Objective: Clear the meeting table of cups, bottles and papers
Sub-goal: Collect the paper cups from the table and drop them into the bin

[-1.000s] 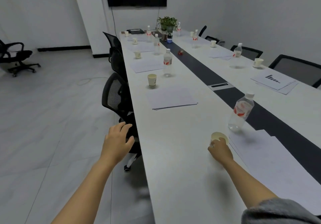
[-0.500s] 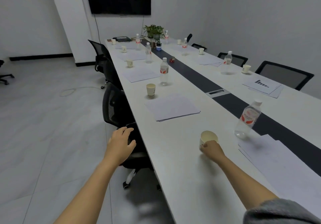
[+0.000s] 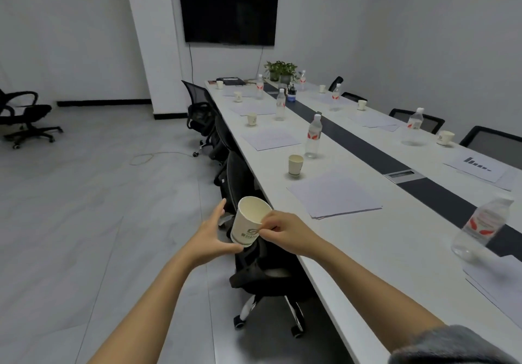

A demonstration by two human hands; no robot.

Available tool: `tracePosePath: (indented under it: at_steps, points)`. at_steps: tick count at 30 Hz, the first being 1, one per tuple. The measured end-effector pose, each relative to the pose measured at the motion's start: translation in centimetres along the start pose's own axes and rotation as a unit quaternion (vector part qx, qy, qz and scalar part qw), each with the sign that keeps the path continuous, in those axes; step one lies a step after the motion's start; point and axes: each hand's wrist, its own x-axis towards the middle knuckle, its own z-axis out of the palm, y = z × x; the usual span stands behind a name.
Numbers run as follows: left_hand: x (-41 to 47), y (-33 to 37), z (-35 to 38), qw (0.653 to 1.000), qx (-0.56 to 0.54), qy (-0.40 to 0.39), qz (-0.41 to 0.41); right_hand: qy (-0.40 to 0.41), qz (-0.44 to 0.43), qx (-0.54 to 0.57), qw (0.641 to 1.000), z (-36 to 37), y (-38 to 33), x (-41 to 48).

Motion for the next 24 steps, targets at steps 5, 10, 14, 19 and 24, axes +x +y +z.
tracePosePath:
  at_steps: [5,10,14,19,24]
  points:
    - [1.9,-1.3,-2.1,0.998,-0.056,-0.029,0.016,-0.049,-0.027,0.005,0.998,0.9,-1.4,3.0]
    - [5.8,-2.0,-3.4,0.992,-0.122,-0.023,0.028,-0.066,-0.006,0.036,0.997,0.9,-1.3,7.7]
    - [10.9,-3.1,-5.7,0.995,-0.097,0.009,0.023,-0.046,-0.014,0.046,0.998,0.1,0.9,13.3]
    - [18.8,-4.0,-9.3,0.995,-0.087,0.052,0.003,0.014,0.038,0.066,0.997,-2.3,7.4,21.2]
    - [26.4,-4.6,-11.6,0.994,-0.068,0.087,-0.012,0.039,0.115,0.044,0.992,-3.9,13.9,27.7]
